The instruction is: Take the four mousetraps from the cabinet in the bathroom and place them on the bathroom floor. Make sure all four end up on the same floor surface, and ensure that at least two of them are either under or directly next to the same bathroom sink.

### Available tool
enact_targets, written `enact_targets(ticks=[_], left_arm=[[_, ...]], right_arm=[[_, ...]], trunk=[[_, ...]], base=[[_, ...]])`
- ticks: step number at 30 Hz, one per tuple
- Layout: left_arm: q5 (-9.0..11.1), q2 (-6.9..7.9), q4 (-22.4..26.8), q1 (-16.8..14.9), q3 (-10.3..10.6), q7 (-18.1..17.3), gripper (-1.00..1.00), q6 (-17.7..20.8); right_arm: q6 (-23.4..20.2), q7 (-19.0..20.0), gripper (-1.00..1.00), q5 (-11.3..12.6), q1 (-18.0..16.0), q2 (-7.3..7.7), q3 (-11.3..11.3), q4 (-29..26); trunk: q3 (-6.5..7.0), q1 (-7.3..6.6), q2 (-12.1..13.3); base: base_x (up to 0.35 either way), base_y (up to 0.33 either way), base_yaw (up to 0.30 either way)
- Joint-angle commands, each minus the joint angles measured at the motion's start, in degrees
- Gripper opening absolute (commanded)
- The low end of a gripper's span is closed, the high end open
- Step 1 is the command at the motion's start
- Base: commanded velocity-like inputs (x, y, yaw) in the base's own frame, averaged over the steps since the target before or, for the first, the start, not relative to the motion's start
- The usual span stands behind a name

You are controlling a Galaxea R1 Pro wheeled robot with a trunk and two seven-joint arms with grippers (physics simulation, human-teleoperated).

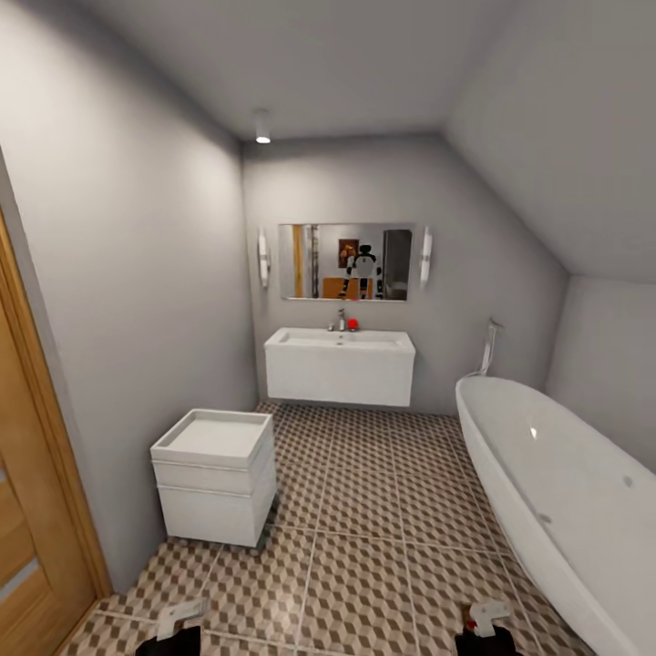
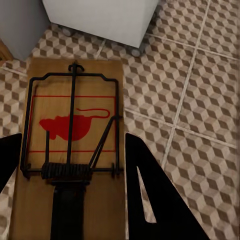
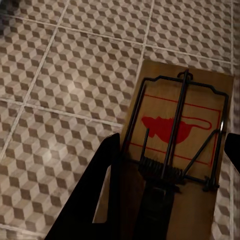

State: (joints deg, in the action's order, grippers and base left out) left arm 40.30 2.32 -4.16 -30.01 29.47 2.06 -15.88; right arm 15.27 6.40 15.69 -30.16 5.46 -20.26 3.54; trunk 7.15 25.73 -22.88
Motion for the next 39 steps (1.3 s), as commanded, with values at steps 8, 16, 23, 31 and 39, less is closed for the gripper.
enact_targets(ticks=[8,16,23,31,39], left_arm=[[-0.23,-0.04,-0.15,-0.05,0.33,0.32,-1.00,-0.21],[-0.22,-0.04,-0.15,-0.05,0.33,0.32,-1.00,-0.22],[-0.21,-0.04,-0.15,-0.03,0.33,0.32,-1.00,-0.21],[-0.23,-0.04,-0.15,-0.05,0.33,0.26,-1.00,-0.27],[-0.22,0.05,-0.15,-0.05,0.33,0.28,-1.00,-0.29]], right_arm=[[0.37,0.64,-1.00,0.74,-0.07,-0.01,-0.30,0.24],[0.37,0.64,-1.00,0.74,-0.07,-0.01,-0.30,0.24],[0.37,0.65,-1.00,0.74,-0.07,-0.01,-0.30,0.24],[0.37,0.64,-1.00,0.74,-0.07,-0.01,-0.30,0.24],[0.37,0.64,-1.00,0.74,-0.07,-0.01,-0.30,0.24]], trunk=[[-0.02,0.05,-0.04],[-0.02,0.05,-0.04],[-0.01,0.05,-0.04],[0.16,0.05,-0.04],[0.17,0.05,-0.04]], base=[[0.316,-0.181,-0.003],[0.316,-0.177,-0.121],[0.316,-0.167,-0.021],[0.317,-0.119,-0.182],[0.326,-0.006,-0.017]])
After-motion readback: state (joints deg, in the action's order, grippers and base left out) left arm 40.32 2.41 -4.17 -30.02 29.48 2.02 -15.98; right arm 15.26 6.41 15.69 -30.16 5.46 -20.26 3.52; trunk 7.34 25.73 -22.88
